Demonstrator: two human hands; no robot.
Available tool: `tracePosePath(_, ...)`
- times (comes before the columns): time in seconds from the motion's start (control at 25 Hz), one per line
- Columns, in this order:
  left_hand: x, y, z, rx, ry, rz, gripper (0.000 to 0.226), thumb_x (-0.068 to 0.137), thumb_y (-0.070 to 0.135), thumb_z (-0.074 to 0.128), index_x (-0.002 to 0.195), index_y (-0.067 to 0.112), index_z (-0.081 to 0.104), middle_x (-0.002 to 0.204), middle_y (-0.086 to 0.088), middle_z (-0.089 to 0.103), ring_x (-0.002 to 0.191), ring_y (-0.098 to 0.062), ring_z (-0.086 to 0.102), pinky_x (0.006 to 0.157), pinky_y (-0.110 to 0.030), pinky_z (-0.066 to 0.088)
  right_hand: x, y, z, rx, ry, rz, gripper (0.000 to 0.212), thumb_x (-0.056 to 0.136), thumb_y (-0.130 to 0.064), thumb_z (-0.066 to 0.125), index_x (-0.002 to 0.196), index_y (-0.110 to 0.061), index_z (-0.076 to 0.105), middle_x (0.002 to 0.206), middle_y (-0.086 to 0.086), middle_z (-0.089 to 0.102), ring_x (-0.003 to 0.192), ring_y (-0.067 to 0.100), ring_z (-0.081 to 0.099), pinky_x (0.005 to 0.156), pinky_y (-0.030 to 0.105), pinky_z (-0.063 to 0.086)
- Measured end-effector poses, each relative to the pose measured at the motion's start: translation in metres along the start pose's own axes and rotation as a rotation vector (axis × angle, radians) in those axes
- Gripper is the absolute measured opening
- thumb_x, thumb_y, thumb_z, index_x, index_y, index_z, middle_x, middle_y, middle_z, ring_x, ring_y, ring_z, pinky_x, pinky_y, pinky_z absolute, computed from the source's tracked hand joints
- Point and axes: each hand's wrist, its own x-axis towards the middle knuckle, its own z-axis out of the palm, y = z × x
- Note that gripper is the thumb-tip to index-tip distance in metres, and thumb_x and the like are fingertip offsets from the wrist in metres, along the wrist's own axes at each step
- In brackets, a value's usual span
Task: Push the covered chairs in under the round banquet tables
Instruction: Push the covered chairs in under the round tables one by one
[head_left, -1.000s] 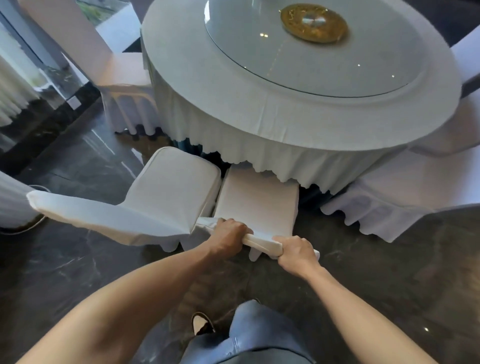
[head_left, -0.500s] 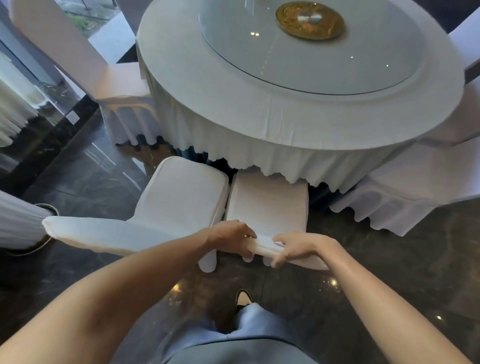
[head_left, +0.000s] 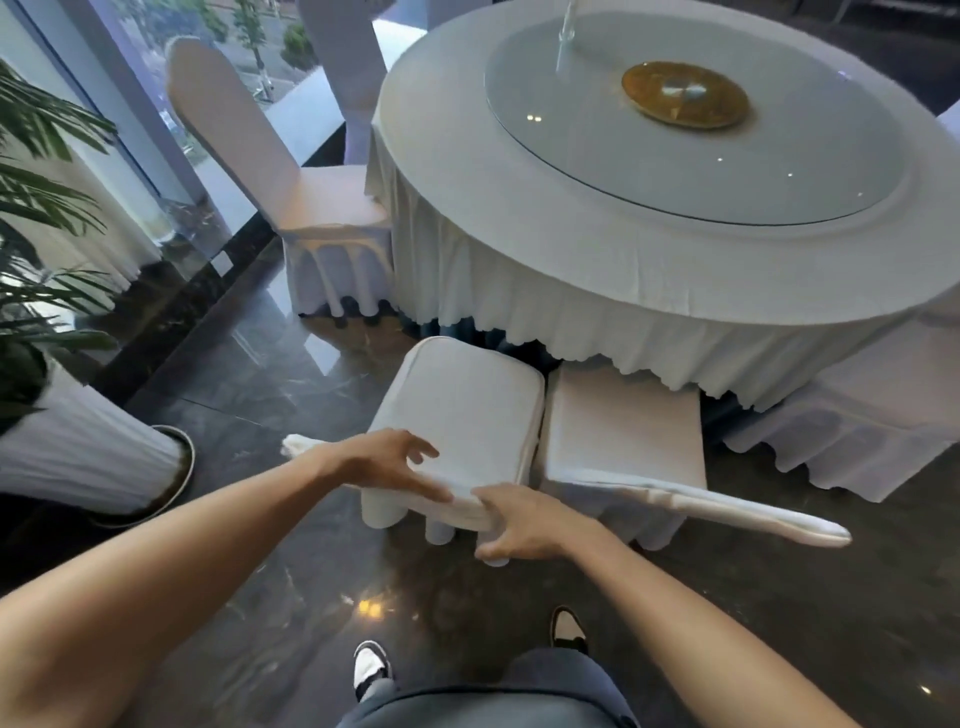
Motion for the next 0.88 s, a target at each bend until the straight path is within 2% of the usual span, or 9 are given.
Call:
tracePosePath(0.12,-0.022,-0.070,0.000,0.233,0.056,0.060,0.073,0.059,0.065,0.078,0.126,0.047,0.055,0.116,0.022,0.064,0.105,-0.009,0.061,0.092,-0.032,0.049,0.018,-0.039,0.035,-0.011,0.216,0.173,0.058,0.087,-0.022,0.059,0.142,-0.021,0.041,0.136,0.008,0.054,0.121,0.029,0.053,0.099,0.044,0.047)
tracePosePath(0.24,-0.023,-0.112,0.004,0.404,0.254,0.117,0.056,0.076,0.028,0.070,0.127,0.043,0.056,0.119,0.016,0.066,0.109,-0.014,0.062,0.092,-0.038,0.050,0.025,-0.052,0.048,0.033,0.319,0.317,0.059,0.089,-0.016,0.054,0.145,-0.024,0.040,0.137,0.008,0.055,0.122,0.030,0.053,0.098,0.044,0.047)
tracePosePath(0.32,-0.016,-0.124,0.006,0.393,0.294,0.112,0.049,0.077,0.016,0.060,0.120,0.038,0.060,0.111,0.012,0.068,0.106,-0.017,0.064,0.089,-0.043,0.050,0.031,-0.056,0.053,0.072,0.323,0.382,0.063,0.088,-0.014,0.055,0.147,-0.027,0.039,0.140,0.007,0.053,0.125,0.030,0.051,0.100,0.045,0.047)
tracePosePath(0.4,-0.008,-0.127,0.006,0.390,0.320,0.126,0.047,0.075,0.015,0.055,0.114,0.039,0.062,0.108,0.012,0.068,0.105,-0.017,0.063,0.087,-0.043,0.046,0.041,-0.059,0.054,0.108,0.311,0.430,0.066,0.087,-0.013,0.054,0.149,-0.029,0.036,0.142,0.006,0.052,0.127,0.031,0.048,0.100,0.046,0.046)
tracePosePath(0.48,-0.001,-0.127,0.008,0.378,0.330,0.149,0.046,0.075,0.017,0.053,0.114,0.039,0.064,0.110,0.013,0.068,0.106,-0.015,0.062,0.084,-0.040,0.046,0.050,-0.063,0.054,0.107,0.314,0.472,0.060,0.086,-0.015,0.052,0.143,-0.031,0.045,0.137,0.004,0.056,0.123,0.033,0.050,0.097,0.044,0.047)
tracePosePath(0.56,0.005,-0.129,0.006,0.392,0.342,0.172,0.039,0.076,0.018,0.054,0.108,0.035,0.068,0.101,0.009,0.070,0.098,-0.016,0.063,0.071,-0.032,0.042,0.060,-0.064,0.055,0.062,0.351,0.480,0.044,0.078,-0.017,0.048,0.118,-0.031,0.060,0.118,0.003,0.065,0.110,0.033,0.057,0.087,0.043,0.051)
tracePosePath(0.64,0.009,-0.132,-0.004,0.405,0.362,0.181,0.031,0.075,0.017,0.054,0.098,0.031,0.069,0.090,0.007,0.070,0.087,-0.017,0.064,0.063,-0.029,0.035,0.072,-0.069,0.052,0.050,0.397,0.477,0.030,0.074,-0.013,0.049,0.096,-0.027,0.061,0.101,0.002,0.068,0.099,0.033,0.061,0.078,0.042,0.053)
tracePosePath(0.76,0.026,-0.137,-0.033,0.404,0.351,0.141,0.027,0.073,0.013,0.053,0.091,0.027,0.067,0.076,0.006,0.065,0.074,-0.019,0.059,0.061,-0.029,0.034,0.096,-0.071,0.033,0.057,0.442,0.483,0.024,0.076,-0.007,0.050,0.087,-0.026,0.060,0.090,0.002,0.068,0.092,0.031,0.064,0.073,0.041,0.054)
tracePosePath(0.88,0.055,-0.136,-0.062,0.350,0.383,0.123,0.030,0.071,0.008,0.050,0.088,0.026,0.068,0.071,0.008,0.061,0.075,-0.018,0.056,0.065,-0.031,0.032,0.121,-0.067,0.003,0.039,0.466,0.493,0.020,0.077,-0.005,0.050,0.080,-0.023,0.057,0.084,0.001,0.067,0.085,0.028,0.064,0.070,0.040,0.054)
